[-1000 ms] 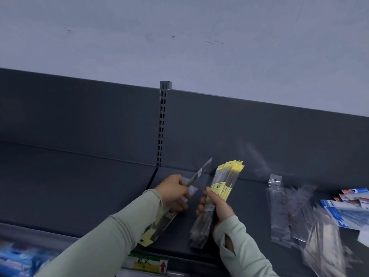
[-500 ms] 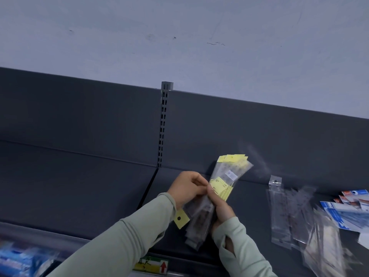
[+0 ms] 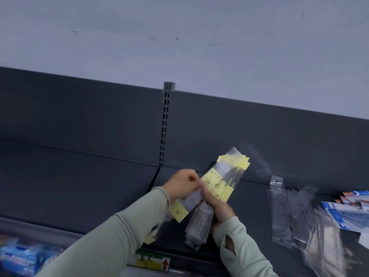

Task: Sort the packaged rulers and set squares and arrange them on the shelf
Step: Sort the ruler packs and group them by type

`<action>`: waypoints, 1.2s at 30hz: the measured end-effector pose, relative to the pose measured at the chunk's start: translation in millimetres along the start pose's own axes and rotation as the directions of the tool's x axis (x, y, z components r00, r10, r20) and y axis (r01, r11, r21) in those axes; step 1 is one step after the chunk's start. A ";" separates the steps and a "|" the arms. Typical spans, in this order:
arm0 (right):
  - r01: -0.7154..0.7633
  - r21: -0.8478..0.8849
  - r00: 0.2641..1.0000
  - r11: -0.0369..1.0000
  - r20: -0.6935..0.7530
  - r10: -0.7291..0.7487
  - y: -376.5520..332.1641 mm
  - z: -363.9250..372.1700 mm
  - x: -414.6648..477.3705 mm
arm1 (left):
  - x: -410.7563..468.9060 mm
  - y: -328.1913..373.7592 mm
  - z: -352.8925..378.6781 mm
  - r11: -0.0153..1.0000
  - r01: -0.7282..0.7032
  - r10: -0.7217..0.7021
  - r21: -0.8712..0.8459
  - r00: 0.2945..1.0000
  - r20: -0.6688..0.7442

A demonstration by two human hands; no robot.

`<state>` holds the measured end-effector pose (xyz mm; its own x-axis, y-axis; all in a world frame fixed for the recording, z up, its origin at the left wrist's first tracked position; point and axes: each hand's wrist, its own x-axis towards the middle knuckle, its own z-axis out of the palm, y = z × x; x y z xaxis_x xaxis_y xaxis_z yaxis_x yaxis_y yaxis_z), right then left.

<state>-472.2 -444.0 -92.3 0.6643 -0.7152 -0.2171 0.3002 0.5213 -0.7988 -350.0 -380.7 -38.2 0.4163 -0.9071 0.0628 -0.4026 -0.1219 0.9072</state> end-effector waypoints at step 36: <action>0.011 -0.011 0.993 1.000 0.116 -0.009 2.6 18.2 -13.4 | 3.9 22.6 11.2 0.954 -0.035 -0.042 -0.297 0.968 -0.249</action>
<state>-467.8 -424.6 -81.3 0.7363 -0.6613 -0.1431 0.3000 0.5086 -0.8070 -366.6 -391.4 -22.1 0.6226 -0.7723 0.1261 -0.1568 0.0347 0.9870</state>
